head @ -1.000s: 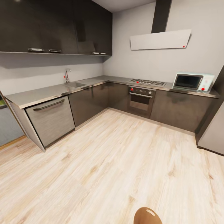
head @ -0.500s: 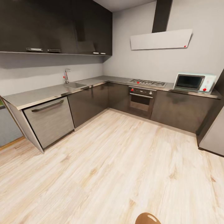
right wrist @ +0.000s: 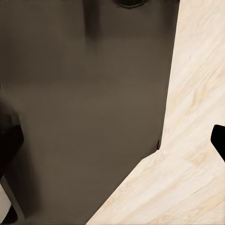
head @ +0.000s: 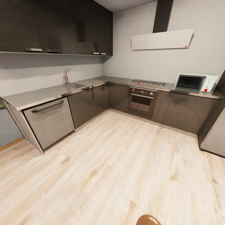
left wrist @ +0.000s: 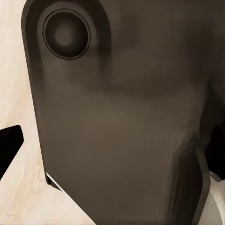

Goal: Put the three can of soda from the living room inside the tash can in the kitchen.

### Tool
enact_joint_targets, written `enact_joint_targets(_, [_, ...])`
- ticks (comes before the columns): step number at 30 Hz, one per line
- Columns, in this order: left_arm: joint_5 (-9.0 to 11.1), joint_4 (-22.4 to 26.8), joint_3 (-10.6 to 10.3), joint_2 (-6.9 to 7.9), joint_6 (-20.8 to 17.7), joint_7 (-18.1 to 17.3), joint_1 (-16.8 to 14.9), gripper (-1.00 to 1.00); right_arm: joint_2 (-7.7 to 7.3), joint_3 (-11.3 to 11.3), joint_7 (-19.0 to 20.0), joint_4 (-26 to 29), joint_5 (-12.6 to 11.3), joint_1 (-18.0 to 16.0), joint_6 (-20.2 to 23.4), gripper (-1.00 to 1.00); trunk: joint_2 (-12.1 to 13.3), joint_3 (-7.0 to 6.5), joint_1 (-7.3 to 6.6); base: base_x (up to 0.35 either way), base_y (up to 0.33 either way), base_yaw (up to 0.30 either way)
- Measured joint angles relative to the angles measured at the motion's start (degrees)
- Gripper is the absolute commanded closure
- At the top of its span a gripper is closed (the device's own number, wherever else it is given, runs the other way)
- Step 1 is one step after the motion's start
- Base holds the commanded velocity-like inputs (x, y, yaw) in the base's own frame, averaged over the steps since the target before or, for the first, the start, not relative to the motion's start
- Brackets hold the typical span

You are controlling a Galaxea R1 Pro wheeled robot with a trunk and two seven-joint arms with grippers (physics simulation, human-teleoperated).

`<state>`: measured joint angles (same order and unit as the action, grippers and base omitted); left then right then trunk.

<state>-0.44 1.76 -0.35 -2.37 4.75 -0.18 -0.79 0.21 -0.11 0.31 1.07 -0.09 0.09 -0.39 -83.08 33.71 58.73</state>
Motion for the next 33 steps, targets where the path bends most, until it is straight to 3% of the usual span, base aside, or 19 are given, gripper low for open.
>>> enact_joint_targets(5, [0.0,0.0,0.0,0.04,0.0,0.0,0.0,-1.0,-0.02,0.22,2.01,2.18,0.26,-0.01,-0.71,-1.0,0.0,0.0,0.0,0.001,0.0,0.0])
enact_joint_targets(10, [0.0,0.0,0.0,0.08,0.0,0.0,0.0,-1.0,0.29,0.37,5.18,12.07,0.33,0.23,-0.2,-1.0,0.0,0.0,0.0,0.0,0.0,0.0])
enact_joint_targets(13, [0.0,0.0,0.0,0.08,0.0,-0.02,0.0,-1.0,0.66,0.29,5.73,20.47,0.38,0.35,4.02,-1.0,0.0,0.0,0.0,0.0,0.0,0.0])
enact_joint_targets(14, [0.0,-0.01,-0.01,0.07,0.0,-0.02,0.0,-1.0,0.82,0.15,5.86,26.4,0.42,0.61,8.82,-1.0,0.0,-0.01,0.0,0.0,0.0,0.0])
enact_joint_targets(15, [0.0,0.0,0.0,0.07,0.0,-0.03,0.0,-1.0,0.82,0.14,5.87,26.87,0.44,0.65,8.99,-1.0,0.0,0.0,0.0,0.0,0.0,0.0])
enact_joint_targets(16, [0.0,0.0,0.0,0.05,0.0,-0.04,0.0,-1.0,0.86,0.07,5.93,30.82,0.41,1.02,11.96,-1.0,0.0,0.0,0.0,0.0,0.0,0.0])
enact_joint_targets(19, [0.01,0.02,0.0,0.03,0.0,-0.06,0.0,-1.0,0.88,-0.14,6.05,48.05,0.37,4.4,23.86,-1.0,0.0,0.0,0.0,0.0,0.0,0.0])
enact_joint_targets(20, [0.02,0.07,0.01,0.0,0.0,-0.12,0.0,-1.0,0.88,-0.16,6.09,58.96,0.36,7.69,32.84,-1.0,0.0,0.01,0.0,0.0,0.0,0.0])
enact_joint_targets(21, [0.02,0.13,0.0,-0.02,0.0,-0.15,-0.02,-1.0,0.92,-0.08,6.11,67.36,0.27,9.29,37.31,-1.0,0.0,-0.01,0.0,0.0,0.0,0.0])
enact_joint_targets(22, [0.03,0.31,0.0,-0.03,-0.02,-0.19,-0.03,-1.0,0.93,-0.01,6.13,72.01,0.25,10.5,41.32,-1.0,0.0,0.0,0.0,0.0,0.0,0.0])
enact_joint_targets(23, [0.05,1.2,0.0,-0.07,-0.15,-0.37,-0.06,-1.0,0.96,0.1,6.15,78.06,0.19,11.92,48.12,-1.0,0.0,0.0,0.0,0.0,0.0,0.0])
enact_joint_targets(26, [0.04,4.26,-0.01,-0.12,-0.76,-0.78,-0.17,-1.0,1.02,0.19,6.13,83.82,0.33,11.86,55.15,-1.0,0.0,0.0,0.0,0.0,0.0,0.0])
enact_joint_targets(27, [0.03,7.5,-0.02,-0.17,-2.16,-0.97,-0.26,-1.0,1.06,0.22,6.12,85.85,0.42,11.25,57.7,-1.0,0.0,-0.01,0.0,0.0,0.0,0.0])
enact_joint_targets(28, [0.02,7.65,-0.03,-0.17,-2.21,-0.98,-0.23,-1.0,1.06,0.22,6.12,85.95,0.44,11.24,57.78,-1.0,0.0,0.0,0.0,0.0,0.0,0.0])
enact_joint_targets(30, [0.13,19.32,-0.05,-0.23,-11.85,-1.21,-0.39,-1.0,1.04,0.18,5.96,88.07,0.66,9.53,60.35,-1.0,0.0,-0.01,0.0,0.0,0.0,0.0])
enact_joint_targets(32, [0.25,28.11,-0.03,-0.24,-18.72,-1.28,-0.3,-1.0,0.92,0.12,5.87,88.61,0.71,8.52,60.39,-1.0,0.0,-0.01,0.0,0.0,0.0,0.0])
enact_joint_targets(33, [0.34,35.41,-0.02,-0.25,-25.62,-1.34,-0.26,-1.0,0.82,0.06,5.83,88.9,0.69,7.71,60.39,-1.0,0.0,0.0,0.0,0.0,0.0,0.0])
